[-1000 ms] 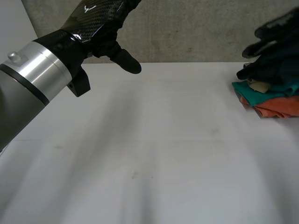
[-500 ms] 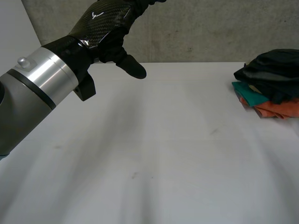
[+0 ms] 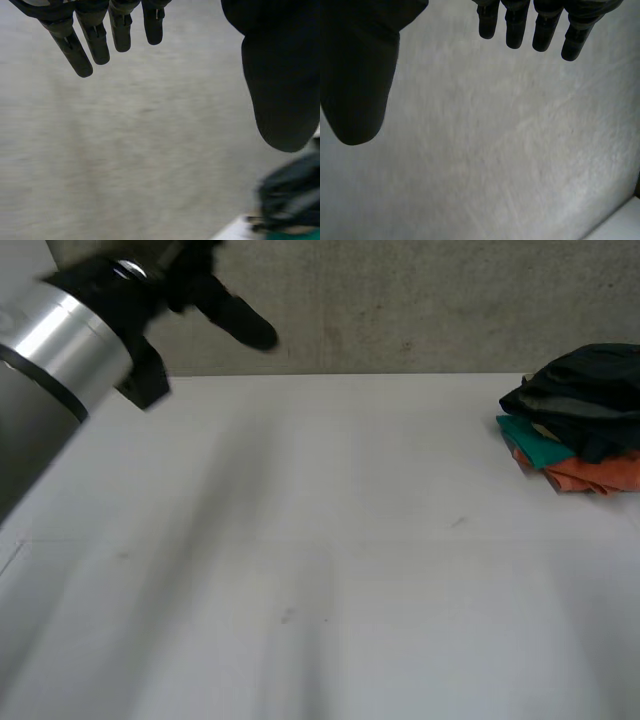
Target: Fold the laundry.
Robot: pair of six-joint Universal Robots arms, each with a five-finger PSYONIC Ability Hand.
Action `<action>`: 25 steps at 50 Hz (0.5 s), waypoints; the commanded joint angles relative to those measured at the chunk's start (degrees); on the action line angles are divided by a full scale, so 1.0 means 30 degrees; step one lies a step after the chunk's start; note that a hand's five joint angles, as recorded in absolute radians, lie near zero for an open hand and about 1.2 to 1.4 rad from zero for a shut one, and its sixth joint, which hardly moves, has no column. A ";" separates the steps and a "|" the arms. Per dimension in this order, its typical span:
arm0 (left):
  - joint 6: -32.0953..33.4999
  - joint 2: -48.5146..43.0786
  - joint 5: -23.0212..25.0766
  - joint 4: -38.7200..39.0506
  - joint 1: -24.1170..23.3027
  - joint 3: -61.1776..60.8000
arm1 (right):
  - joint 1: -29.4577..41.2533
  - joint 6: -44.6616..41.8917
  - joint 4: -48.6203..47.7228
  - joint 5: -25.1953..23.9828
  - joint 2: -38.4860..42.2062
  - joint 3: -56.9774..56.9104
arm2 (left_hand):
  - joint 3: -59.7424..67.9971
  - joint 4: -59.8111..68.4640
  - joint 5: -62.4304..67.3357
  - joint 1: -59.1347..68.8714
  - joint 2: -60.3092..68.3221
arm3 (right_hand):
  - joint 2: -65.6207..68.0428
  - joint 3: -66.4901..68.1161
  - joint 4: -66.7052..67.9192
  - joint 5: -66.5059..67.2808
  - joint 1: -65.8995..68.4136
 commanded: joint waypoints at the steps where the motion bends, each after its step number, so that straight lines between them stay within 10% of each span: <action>1: 0.0556 -0.0513 -0.5894 -0.3605 0.2300 0.2539 | 0.6176 0.5931 0.1962 0.1143 -0.2546 0.3341 | -0.0716 -0.0387 -0.0925 0.0100 -0.0350 | -0.0645 -0.0718 -0.0829 -0.1061 -0.0846; 11: 0.4977 -0.3325 -0.5756 -0.8422 0.3301 0.0324 | 0.9994 1.3325 0.5455 -0.0463 -0.4657 0.7886 | -0.0716 -0.0387 -0.0925 0.0100 -0.0350 | -0.0645 -0.0718 -0.0829 -0.1061 -0.0846; 25: 0.5070 -0.2538 -0.5580 -0.4581 0.3184 -0.2114 | 1.0319 1.0370 0.3493 -0.1845 -0.4865 0.8918 | -0.0716 -0.0387 -0.0925 0.0100 -0.0350 | -0.0645 -0.0718 -0.0829 -0.1061 -0.0846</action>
